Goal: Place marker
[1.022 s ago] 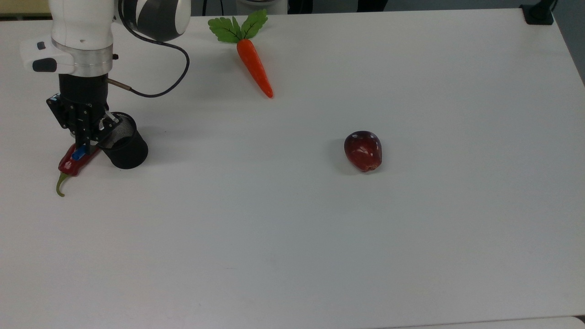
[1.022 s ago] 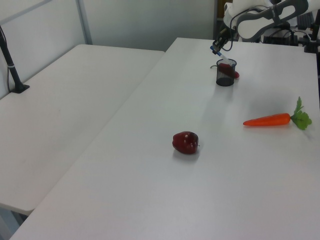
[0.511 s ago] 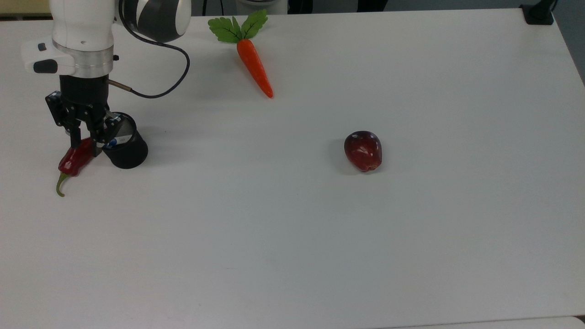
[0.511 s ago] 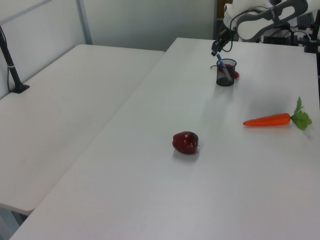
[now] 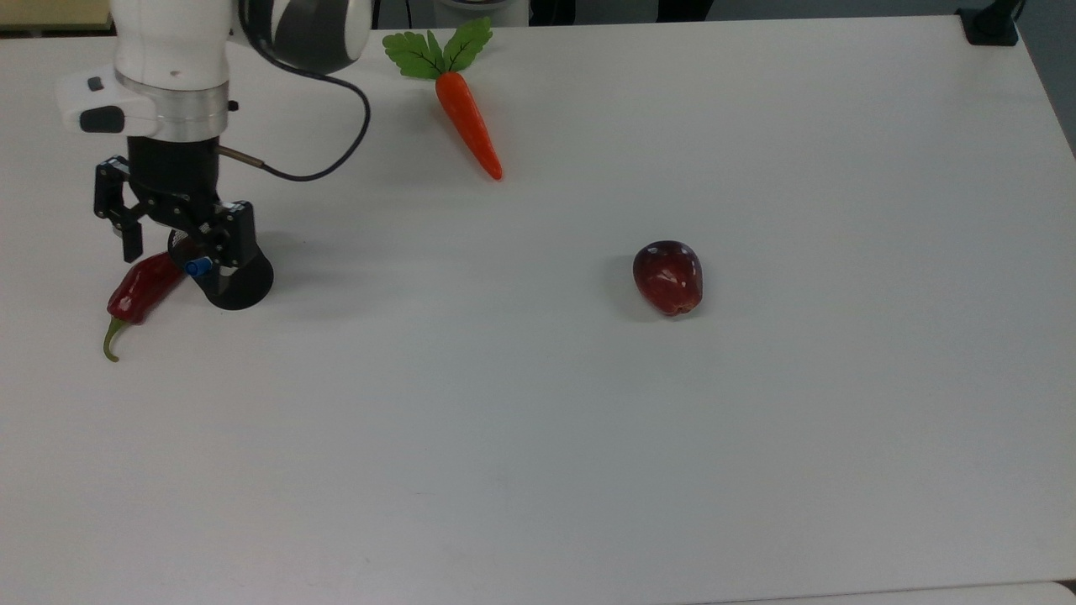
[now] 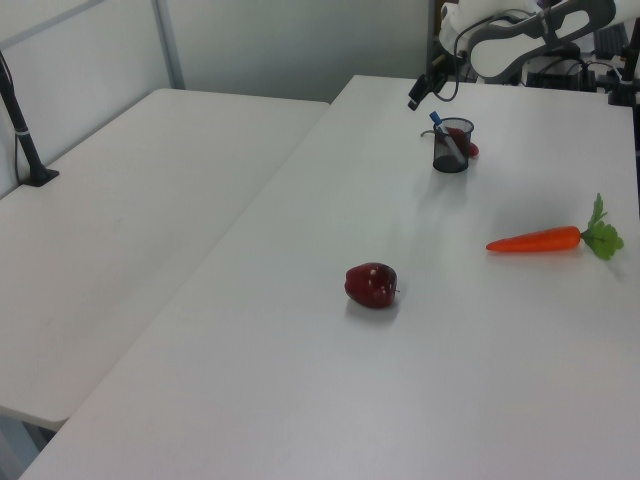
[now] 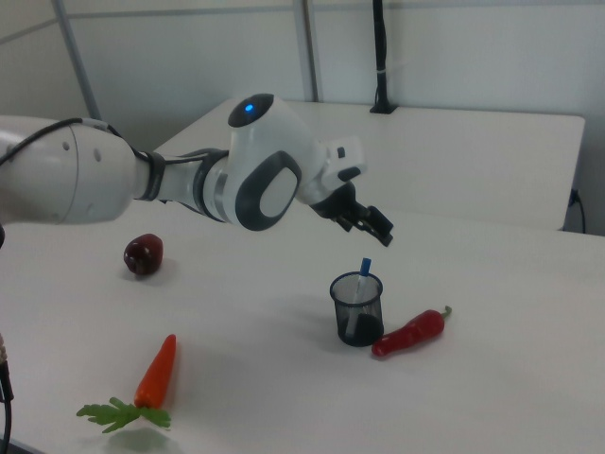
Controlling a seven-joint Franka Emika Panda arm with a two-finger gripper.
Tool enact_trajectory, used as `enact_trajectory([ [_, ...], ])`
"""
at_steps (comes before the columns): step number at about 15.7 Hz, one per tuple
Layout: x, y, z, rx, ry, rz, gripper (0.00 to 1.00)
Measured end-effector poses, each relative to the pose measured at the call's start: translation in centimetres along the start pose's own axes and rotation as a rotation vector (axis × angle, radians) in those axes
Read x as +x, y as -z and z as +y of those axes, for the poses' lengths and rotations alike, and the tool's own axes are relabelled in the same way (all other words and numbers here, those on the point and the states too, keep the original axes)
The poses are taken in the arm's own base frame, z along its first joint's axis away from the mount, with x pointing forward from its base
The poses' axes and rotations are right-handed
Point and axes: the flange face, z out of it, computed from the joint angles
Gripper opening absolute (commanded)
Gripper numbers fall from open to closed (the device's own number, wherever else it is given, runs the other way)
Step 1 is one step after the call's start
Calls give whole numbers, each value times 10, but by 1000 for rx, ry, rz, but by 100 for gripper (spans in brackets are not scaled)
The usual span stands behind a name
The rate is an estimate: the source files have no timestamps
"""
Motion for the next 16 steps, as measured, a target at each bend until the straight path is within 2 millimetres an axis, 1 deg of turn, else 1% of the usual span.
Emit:
enact_trajectory([
  [2, 7, 13, -24, 22, 4, 22, 100],
  [5, 11, 34, -71, 62, 40, 31, 100],
  [8, 10, 55, -115, 81, 93, -72, 100],
  [10, 9, 74, -142, 84, 132, -162, 100],
  [12, 2, 94, -166, 82, 174, -264, 100],
  [13, -2, 106, -176, 81, 193, -307, 100],
  [14, -5, 117, -182, 81, 205, -333, 100],
  [16, -10, 142, -184, 79, 222, -384, 100],
])
